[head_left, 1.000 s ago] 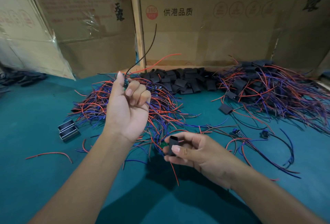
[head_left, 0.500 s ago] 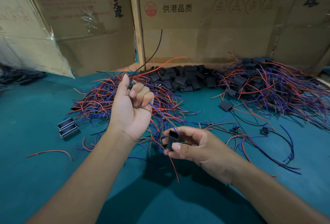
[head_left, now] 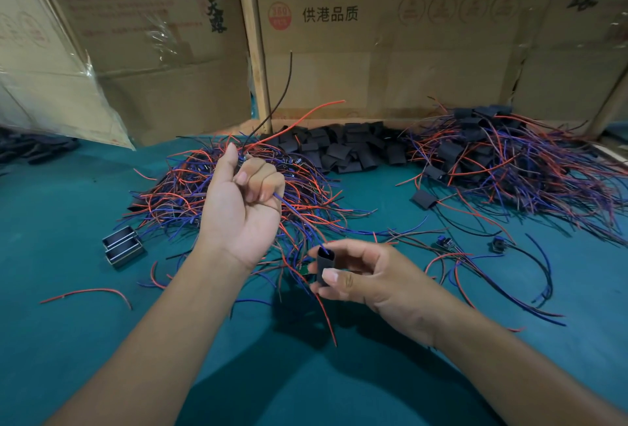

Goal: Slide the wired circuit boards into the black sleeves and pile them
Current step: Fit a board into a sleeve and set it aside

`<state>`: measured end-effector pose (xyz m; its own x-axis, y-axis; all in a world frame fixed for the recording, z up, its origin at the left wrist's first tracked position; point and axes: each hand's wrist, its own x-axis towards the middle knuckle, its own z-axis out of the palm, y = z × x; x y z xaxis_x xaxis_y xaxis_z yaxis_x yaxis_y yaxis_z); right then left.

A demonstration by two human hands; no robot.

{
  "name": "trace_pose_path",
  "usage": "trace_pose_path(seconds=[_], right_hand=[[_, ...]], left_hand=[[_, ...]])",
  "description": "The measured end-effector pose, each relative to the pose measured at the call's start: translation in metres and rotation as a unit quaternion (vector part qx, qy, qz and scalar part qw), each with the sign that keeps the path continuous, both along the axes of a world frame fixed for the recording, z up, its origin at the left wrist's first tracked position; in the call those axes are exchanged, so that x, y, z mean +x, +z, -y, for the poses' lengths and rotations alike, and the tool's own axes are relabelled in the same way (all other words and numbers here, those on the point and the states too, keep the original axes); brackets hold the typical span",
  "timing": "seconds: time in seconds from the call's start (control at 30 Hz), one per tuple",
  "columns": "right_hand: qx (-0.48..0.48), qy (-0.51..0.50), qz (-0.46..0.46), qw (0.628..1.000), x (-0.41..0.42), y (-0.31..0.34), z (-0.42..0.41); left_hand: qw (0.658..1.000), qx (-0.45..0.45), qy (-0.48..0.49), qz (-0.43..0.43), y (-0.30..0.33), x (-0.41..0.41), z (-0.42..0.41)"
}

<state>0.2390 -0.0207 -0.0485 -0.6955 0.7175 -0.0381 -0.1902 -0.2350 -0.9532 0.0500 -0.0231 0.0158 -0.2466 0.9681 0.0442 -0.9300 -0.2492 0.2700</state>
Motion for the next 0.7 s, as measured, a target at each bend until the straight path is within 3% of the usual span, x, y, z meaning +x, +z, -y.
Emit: trace_pose_path(seconds=[0.2, 0.7], right_hand=[[-0.005, -0.019, 0.011, 1.000, -0.0016, -0.0006, 0.0003], [0.017, 0.033, -0.013, 0.999, 0.0049, 0.0054, -0.0009]], left_hand=[[1.000, 0.007, -0.005, -0.009, -0.0008, 0.0008, -0.0017], [0.991, -0.004, 0.036, -0.126, -0.0078, -0.0019, -0.0056]])
